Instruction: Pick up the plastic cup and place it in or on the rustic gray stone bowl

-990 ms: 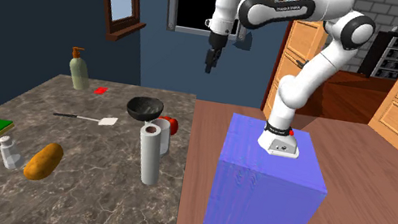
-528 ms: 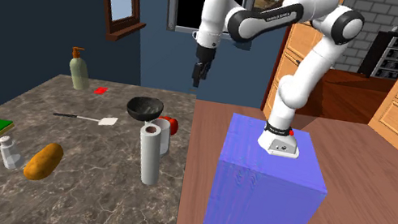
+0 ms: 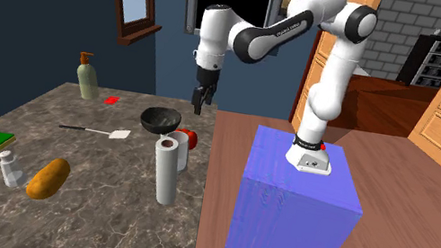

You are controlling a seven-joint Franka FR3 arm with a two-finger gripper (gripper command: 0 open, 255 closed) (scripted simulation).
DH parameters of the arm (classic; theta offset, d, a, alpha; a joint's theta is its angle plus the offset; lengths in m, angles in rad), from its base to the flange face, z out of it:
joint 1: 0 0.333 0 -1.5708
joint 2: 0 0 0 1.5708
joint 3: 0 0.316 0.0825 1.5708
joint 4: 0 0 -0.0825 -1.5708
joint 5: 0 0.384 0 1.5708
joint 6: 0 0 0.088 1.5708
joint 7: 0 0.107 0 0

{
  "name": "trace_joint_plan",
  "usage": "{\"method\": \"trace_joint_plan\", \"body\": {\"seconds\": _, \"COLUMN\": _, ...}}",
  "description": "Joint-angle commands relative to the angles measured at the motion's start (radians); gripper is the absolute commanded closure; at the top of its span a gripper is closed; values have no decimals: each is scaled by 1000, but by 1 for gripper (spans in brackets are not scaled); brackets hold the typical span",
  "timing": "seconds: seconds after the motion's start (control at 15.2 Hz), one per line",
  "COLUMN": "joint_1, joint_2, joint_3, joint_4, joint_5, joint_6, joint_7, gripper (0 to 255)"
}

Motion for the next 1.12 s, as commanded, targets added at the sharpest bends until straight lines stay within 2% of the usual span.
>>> {"method": "trace_joint_plan", "body": {"seconds": 0.0, "joint_1": 13, "joint_2": 76, "joint_3": 24, "joint_4": 39, "joint_5": -40, "joint_6": 23, "joint_7": 62, "gripper": 0}}
{"method": "trace_joint_plan", "body": {"seconds": 0.4, "joint_1": 93, "joint_2": 328, "joint_3": 45, "joint_4": 231, "joint_5": -180, "joint_6": 25, "joint_7": 227, "gripper": 0}}
{"method": "trace_joint_plan", "body": {"seconds": 0.46, "joint_1": 100, "joint_2": 341, "joint_3": 44, "joint_4": 243, "joint_5": -187, "joint_6": 24, "joint_7": 235, "gripper": 0}}
{"method": "trace_joint_plan", "body": {"seconds": 0.92, "joint_1": 109, "joint_2": 387, "joint_3": 29, "joint_4": 196, "joint_5": -221, "joint_6": 109, "joint_7": 257, "gripper": 0}}
{"method": "trace_joint_plan", "body": {"seconds": 1.06, "joint_1": 109, "joint_2": 387, "joint_3": 29, "joint_4": 196, "joint_5": -221, "joint_6": 109, "joint_7": 256, "gripper": 0}}
